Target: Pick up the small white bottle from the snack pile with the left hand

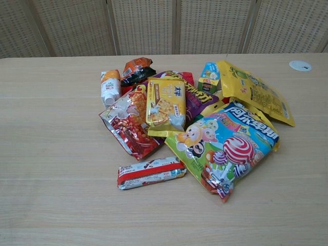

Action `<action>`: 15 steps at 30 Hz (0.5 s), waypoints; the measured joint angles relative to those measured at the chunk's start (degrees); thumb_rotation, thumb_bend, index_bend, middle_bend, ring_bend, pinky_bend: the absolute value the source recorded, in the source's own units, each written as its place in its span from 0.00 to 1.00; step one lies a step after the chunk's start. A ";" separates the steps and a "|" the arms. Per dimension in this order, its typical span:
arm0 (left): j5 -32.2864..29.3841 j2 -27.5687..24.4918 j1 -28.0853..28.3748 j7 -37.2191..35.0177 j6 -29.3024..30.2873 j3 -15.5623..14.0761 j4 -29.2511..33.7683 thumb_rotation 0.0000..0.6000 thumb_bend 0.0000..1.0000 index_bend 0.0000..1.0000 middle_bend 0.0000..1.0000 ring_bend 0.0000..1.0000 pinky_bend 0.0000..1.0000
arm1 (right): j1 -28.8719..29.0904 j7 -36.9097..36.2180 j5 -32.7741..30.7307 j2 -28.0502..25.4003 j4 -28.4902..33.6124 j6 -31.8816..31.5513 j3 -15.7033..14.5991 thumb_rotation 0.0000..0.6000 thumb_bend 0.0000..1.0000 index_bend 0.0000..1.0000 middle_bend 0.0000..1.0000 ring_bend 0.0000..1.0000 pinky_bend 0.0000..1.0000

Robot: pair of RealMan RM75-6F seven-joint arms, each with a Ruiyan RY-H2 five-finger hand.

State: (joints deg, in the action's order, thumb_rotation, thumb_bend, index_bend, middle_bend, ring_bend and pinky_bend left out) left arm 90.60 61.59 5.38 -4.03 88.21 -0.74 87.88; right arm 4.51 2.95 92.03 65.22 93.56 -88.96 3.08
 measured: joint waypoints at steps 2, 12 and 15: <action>0.02 0.13 0.05 0.38 -0.14 0.04 -0.19 1.00 0.00 0.10 0.00 0.00 0.00 | 0.01 -0.02 -0.03 0.03 0.01 0.02 0.00 1.00 0.00 0.00 0.00 0.00 0.00; 0.17 0.91 1.50 0.84 -3.23 0.03 -1.95 1.00 0.00 0.12 0.00 0.00 0.00 | 0.02 0.32 -0.07 0.16 0.13 0.10 0.00 1.00 0.00 0.00 0.00 0.00 0.00; 0.91 1.14 3.40 0.63 -5.20 0.37 -3.31 1.00 0.00 0.15 0.00 0.00 0.00 | 0.08 0.52 -0.37 0.30 0.12 0.46 -0.01 1.00 0.00 0.00 0.00 0.00 0.00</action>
State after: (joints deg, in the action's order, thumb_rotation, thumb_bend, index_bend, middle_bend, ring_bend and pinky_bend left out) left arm 91.51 62.73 8.78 -3.40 83.01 -0.36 84.57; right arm 4.59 3.48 91.66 65.52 93.68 -88.50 3.06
